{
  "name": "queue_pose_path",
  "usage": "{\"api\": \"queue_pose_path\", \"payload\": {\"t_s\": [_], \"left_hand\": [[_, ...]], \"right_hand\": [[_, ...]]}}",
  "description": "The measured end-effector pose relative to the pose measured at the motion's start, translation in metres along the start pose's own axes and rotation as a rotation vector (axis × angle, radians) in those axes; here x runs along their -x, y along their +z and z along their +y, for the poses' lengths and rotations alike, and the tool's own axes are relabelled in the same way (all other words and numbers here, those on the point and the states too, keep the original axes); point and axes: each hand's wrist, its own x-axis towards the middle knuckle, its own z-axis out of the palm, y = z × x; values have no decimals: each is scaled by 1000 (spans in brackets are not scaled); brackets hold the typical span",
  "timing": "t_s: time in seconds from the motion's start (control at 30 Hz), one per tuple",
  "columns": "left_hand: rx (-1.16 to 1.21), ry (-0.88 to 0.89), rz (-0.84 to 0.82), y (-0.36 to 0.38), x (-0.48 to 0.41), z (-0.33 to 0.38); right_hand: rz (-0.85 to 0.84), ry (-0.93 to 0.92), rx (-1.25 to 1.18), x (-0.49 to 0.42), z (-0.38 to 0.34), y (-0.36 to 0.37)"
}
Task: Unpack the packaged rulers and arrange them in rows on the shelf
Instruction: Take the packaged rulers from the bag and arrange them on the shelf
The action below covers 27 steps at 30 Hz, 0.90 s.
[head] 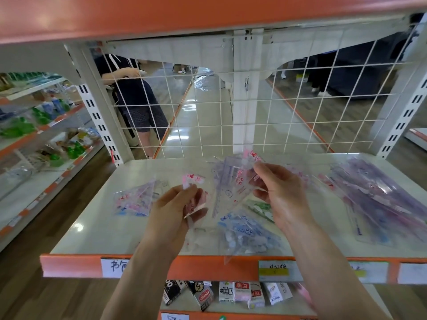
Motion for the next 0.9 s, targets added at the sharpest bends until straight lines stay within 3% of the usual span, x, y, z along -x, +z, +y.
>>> {"api": "queue_pose_path", "payload": {"t_s": [0.17,0.33,0.57,0.77,0.9], "left_hand": [[-195,-27,-110,16,2,-3],[-246,-21,-36,19,-7,-4],[-385,-10,118,33,-72,23],[-672,41,164,47,-97,24],[-656,119,70,54,-74,24]], "right_hand": [[14,20,52,-4,5,-1],[-62,46,130,-5,3,-11],[110,12,95,-9,-7,-45],[150,40,96,-7,-1,-58],[102,41,63,-4,-2,-61]]}}
